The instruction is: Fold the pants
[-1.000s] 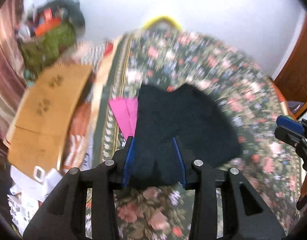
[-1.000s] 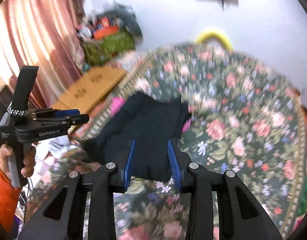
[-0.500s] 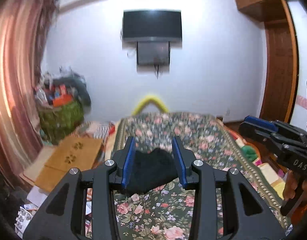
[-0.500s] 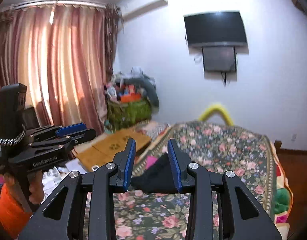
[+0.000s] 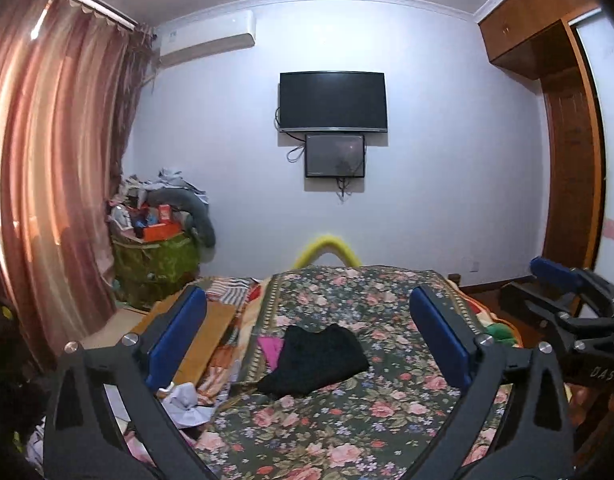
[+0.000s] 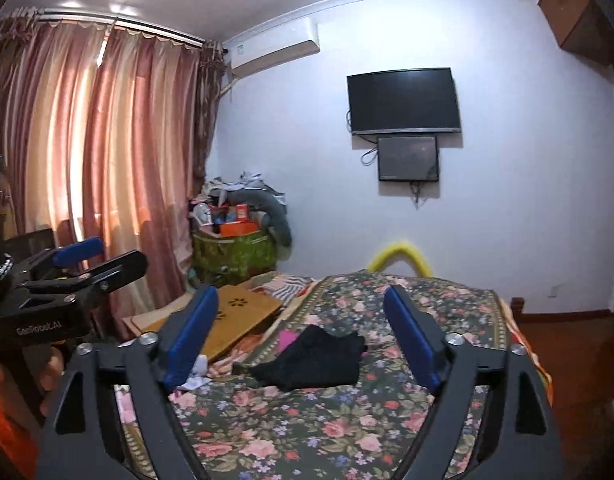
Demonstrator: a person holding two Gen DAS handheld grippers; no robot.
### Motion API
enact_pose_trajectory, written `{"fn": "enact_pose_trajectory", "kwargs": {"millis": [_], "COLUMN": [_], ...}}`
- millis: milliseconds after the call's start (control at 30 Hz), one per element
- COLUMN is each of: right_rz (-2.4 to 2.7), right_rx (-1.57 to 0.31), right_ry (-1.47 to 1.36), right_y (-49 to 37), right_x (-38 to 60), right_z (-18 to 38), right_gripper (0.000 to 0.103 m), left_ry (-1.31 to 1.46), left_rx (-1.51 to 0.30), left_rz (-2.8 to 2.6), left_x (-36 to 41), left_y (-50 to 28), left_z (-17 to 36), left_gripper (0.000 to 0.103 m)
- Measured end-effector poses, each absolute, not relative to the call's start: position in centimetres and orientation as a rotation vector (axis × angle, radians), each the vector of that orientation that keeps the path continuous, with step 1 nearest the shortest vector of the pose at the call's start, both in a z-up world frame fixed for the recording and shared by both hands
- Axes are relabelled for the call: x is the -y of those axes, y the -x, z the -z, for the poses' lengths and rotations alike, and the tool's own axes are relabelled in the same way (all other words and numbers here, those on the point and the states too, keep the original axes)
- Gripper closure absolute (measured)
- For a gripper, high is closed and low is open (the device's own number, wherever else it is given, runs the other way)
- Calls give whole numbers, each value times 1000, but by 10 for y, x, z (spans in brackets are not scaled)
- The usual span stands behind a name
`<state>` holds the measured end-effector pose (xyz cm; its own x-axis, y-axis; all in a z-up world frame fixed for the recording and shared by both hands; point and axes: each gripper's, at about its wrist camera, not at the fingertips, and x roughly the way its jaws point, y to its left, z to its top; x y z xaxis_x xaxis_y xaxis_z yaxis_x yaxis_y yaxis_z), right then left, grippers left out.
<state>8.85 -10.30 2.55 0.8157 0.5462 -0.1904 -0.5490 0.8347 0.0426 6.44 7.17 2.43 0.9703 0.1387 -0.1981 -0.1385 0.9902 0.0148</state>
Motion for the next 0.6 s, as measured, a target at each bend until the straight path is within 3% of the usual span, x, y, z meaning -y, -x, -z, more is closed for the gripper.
{"fn": "enact_pose_trajectory", "kwargs": {"millis": [100, 600], "right_rz": [-574, -572], "right_rx": [-201, -222], "right_ry": [14, -15], "right_y": [-87, -78], "right_x": [104, 110], "right_z": [-26, -19], "right_gripper": [3, 2], "left_ry": [9, 2], "left_rx": [-207, -201], "left_rz": [-129, -120], "left_x": [-72, -67], "left_y": [-61, -55], "left_z": [-22, -19], "left_gripper": [0, 0]}}
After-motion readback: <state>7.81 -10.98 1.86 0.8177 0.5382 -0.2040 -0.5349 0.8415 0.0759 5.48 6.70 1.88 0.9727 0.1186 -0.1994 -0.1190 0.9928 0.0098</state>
